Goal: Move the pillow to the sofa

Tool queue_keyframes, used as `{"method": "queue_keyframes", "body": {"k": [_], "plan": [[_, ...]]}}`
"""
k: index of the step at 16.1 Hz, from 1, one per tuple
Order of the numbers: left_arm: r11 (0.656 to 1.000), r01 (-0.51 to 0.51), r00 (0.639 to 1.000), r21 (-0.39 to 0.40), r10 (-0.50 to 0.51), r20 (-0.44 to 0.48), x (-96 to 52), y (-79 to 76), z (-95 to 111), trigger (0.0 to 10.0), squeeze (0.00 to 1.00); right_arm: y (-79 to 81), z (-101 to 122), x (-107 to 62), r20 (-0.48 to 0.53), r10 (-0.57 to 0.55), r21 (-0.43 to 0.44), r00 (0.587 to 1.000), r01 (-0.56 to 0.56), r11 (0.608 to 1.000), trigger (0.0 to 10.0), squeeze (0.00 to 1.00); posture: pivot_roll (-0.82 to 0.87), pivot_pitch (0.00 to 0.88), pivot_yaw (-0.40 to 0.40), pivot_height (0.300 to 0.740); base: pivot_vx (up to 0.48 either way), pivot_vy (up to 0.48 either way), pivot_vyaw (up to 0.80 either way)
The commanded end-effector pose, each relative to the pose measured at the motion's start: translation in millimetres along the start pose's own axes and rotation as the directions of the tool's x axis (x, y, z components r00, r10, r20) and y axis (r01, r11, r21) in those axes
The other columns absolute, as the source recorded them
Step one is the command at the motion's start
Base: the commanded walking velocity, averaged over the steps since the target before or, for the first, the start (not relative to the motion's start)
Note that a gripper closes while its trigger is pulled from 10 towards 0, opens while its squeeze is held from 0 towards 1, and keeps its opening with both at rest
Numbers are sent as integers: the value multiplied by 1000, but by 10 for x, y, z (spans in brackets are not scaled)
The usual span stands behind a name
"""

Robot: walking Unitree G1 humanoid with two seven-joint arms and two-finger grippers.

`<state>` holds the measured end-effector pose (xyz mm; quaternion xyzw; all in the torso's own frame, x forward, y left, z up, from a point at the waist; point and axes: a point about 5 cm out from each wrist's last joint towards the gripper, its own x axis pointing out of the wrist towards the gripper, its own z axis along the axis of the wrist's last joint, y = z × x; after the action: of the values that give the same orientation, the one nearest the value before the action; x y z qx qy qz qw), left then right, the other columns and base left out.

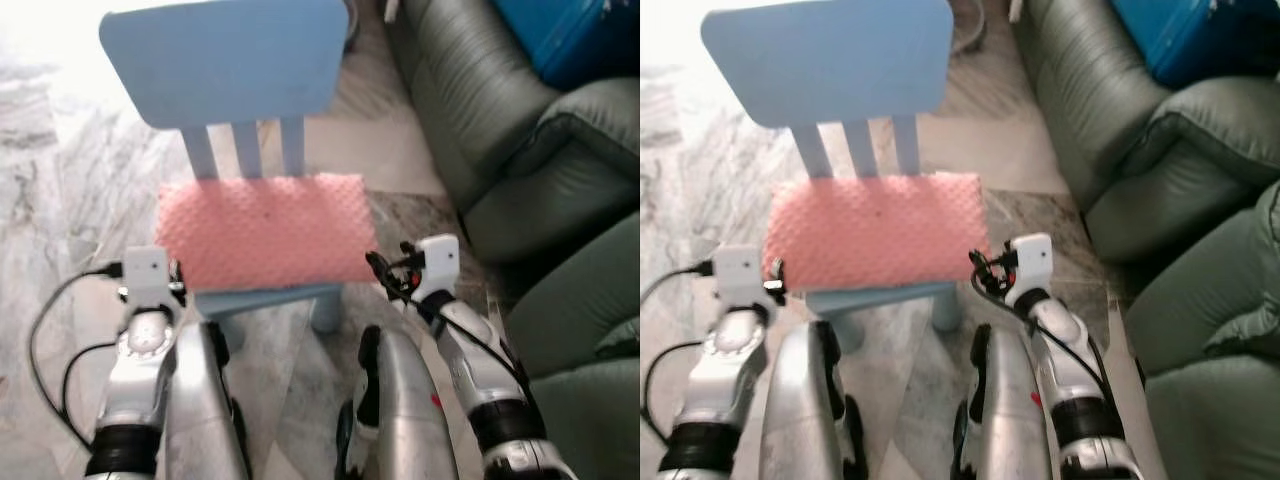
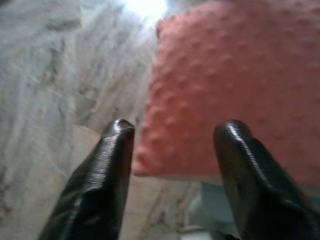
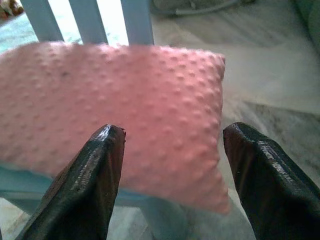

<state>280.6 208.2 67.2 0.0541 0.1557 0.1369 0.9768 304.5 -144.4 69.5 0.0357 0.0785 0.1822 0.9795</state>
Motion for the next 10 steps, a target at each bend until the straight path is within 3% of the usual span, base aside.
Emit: {"method": "queue_keyframes", "body": {"k": [1,4,10], "plan": [[1000,7,999,7,-7,-42,4,38,-90,10000,1000,-40,-65,-21,-39,-22,22,999,23,999,10000,1000,55,304,-57,525,0,0,0],[999,-37,995,19,38,-92,179,66,-116,10000,1000,-36,-102,102,-98,6,46,995,-1,999,10000,1000,55,368,-55,525,0,0,0],[998,-65,997,-2,65,-41,407,118,103,10000,1000,-161,-11,239,-103,-34,-79,994,26,997,10000,1000,56,412,-50,525,0,0,0]]}}
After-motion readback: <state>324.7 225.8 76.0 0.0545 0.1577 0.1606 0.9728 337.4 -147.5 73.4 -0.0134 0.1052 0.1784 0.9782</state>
